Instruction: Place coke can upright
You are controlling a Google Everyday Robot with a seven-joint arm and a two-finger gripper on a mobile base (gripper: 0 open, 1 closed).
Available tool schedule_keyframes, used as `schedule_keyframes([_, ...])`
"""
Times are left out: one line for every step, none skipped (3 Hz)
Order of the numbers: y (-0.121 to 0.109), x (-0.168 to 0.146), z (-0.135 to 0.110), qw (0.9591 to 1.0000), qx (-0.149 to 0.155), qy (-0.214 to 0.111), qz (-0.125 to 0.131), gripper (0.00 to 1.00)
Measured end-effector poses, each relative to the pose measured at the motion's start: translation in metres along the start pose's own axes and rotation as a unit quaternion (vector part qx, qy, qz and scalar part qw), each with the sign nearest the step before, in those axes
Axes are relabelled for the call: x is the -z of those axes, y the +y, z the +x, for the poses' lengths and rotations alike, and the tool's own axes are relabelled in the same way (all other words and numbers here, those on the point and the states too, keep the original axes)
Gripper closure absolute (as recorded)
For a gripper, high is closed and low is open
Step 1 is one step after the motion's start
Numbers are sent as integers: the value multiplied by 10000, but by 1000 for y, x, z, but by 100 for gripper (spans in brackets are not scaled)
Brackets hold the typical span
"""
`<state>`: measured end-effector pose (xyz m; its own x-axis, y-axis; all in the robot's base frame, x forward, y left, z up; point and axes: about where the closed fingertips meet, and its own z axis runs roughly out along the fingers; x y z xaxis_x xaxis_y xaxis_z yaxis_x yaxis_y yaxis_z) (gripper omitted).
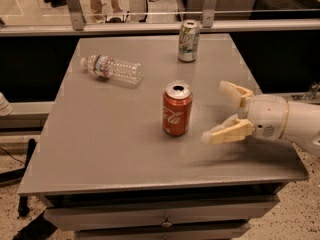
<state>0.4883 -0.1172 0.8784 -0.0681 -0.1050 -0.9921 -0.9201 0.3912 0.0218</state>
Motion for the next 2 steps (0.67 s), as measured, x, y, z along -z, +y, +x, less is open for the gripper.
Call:
schedule_keyframes([-21, 32, -7, 9994, 111, 149, 287, 0])
schedule_keyframes([-23, 34, -9, 9993, 125, 146, 315, 0])
